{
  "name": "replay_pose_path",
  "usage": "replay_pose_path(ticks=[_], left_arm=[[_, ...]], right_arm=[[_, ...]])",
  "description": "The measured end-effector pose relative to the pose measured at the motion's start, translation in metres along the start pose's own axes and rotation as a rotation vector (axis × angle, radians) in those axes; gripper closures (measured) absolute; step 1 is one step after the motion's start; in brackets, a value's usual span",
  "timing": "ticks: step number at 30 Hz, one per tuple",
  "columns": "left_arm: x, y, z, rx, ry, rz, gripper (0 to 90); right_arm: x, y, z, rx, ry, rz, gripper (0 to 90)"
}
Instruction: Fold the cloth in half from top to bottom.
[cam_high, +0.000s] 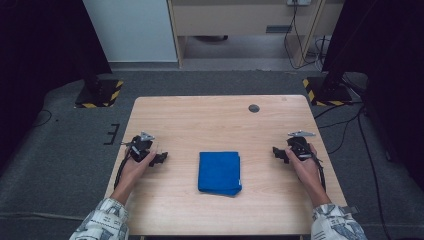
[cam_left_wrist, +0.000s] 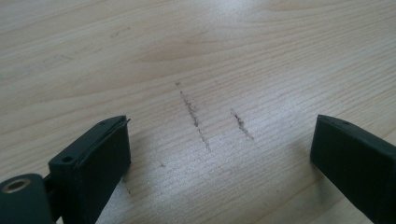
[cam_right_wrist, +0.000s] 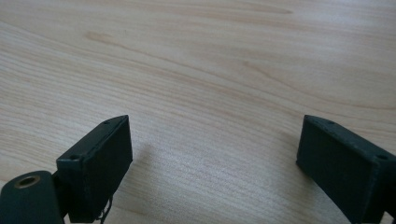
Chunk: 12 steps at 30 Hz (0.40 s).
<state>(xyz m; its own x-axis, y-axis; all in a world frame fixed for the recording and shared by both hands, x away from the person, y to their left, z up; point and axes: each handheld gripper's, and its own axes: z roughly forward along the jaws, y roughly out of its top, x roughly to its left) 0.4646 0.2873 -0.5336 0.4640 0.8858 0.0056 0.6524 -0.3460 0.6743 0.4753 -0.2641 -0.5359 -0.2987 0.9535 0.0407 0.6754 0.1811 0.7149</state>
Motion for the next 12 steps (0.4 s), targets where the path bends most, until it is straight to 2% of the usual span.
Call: replay_pose_path(ticks=[6,12], left_arm=[[-0.0014,-0.0038,0.0019,-0.035,0.003,-0.004,1.2],[-0.0017,-0.0037,0.002,-0.035,0.004,-0.006,1.2]], right_arm=[[0.0063,-0.0018,0.0039,-0.008,-0.016,-0.046,8.6],[0.0102,-0.0056,0.0,-0.003,-0.017,-0.04,8.0]])
